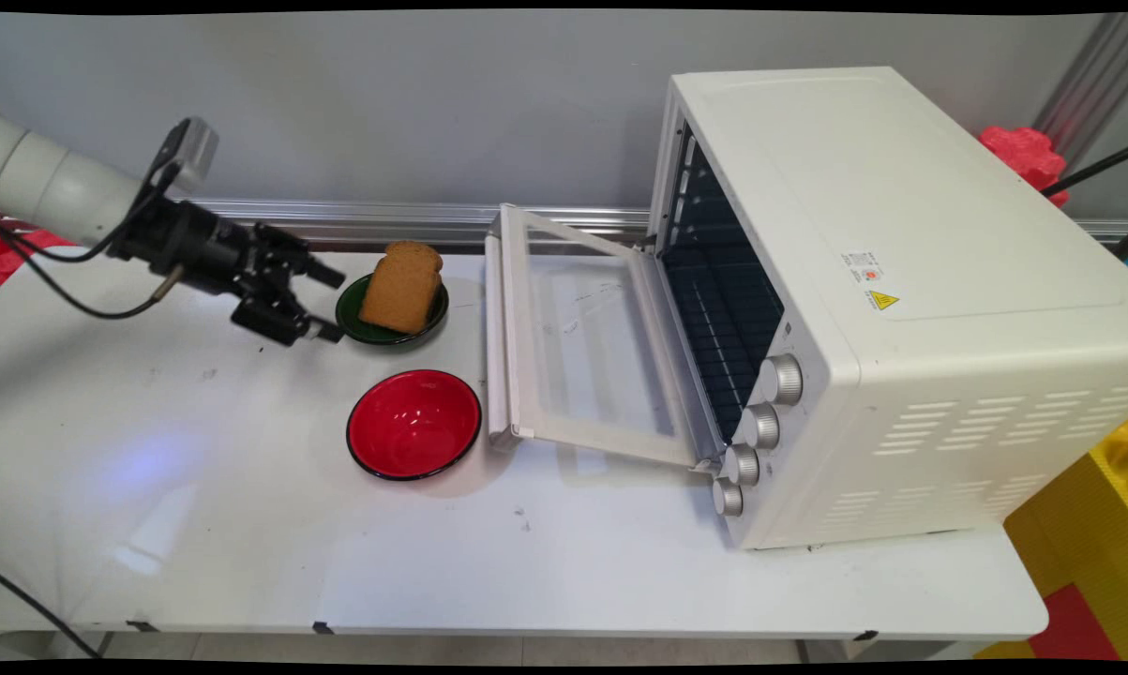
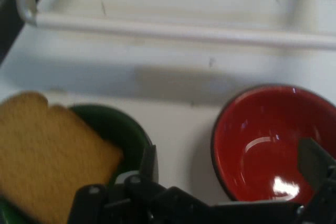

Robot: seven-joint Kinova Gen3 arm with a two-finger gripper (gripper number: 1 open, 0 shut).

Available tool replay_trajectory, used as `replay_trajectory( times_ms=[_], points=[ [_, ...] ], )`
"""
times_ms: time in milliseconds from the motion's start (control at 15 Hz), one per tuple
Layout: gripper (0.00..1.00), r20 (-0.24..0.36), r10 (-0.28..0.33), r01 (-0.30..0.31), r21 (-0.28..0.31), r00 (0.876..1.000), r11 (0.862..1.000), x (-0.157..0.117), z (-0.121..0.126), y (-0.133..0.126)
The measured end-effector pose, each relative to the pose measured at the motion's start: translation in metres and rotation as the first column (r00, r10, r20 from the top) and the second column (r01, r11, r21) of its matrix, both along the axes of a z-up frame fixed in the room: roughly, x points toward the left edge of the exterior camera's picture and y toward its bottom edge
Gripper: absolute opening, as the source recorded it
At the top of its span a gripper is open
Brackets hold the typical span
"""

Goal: Close the oven

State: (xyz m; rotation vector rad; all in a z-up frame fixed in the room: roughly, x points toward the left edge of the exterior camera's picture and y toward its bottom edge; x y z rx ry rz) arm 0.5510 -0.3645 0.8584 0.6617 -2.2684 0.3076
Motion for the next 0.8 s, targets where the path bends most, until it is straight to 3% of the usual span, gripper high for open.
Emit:
replay_trajectory(
  times_ms=[200, 800],
  points=[
    [1.0, -0.033, -0.011, 0.01, -0.035, 0.999, 0.999, -0.011, 0.001, -0.012],
    [1.0, -0.015, -0.109, 0.108, -0.03, 0.994, 0.994, -0.023, -0.005, -0.026]
  ],
)
